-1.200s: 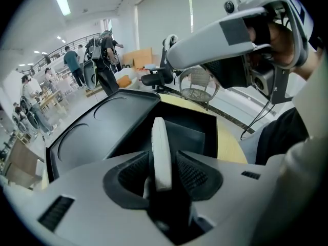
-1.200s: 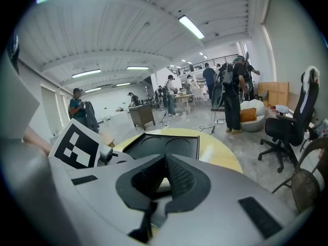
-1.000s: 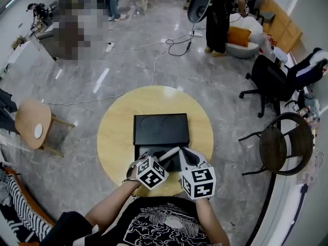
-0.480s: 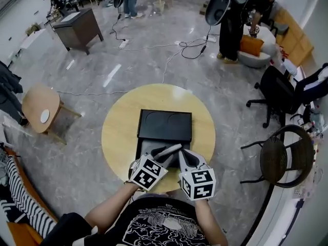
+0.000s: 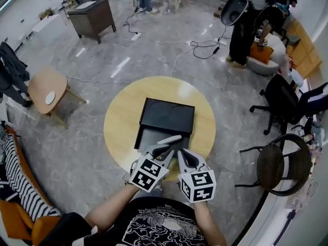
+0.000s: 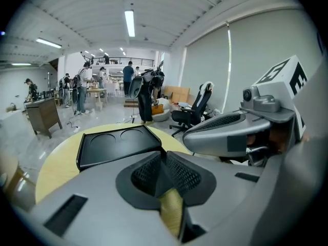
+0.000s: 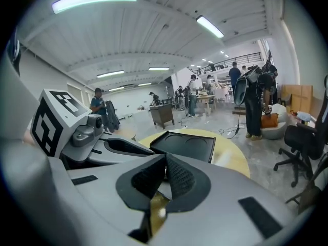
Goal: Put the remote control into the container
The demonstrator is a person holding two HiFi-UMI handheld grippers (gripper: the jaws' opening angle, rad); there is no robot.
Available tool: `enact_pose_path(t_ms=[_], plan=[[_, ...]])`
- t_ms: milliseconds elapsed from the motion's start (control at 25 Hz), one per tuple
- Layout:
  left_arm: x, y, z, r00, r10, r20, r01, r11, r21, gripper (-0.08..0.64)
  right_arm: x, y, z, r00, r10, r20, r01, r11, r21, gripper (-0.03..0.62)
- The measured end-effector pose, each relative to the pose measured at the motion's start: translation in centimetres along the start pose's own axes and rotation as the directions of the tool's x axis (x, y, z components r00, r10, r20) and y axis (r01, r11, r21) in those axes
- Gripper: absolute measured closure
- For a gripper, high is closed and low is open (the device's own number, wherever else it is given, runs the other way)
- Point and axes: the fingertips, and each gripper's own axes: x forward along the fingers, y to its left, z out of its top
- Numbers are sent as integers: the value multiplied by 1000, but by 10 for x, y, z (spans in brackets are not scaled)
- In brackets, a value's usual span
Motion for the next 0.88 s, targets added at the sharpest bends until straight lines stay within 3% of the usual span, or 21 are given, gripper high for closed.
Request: enact_pose_path(t_ms=[480,880], plan=[[-25,-32,-8,996,52,75,-48,997,-53,534,-25,19,-19,997,71,-3,-71,997,-34,569],[-43,-42,-19,984,155,88,-146,984,-104,545,-43,35,-29,988,152,16,-151,986,-66,571]])
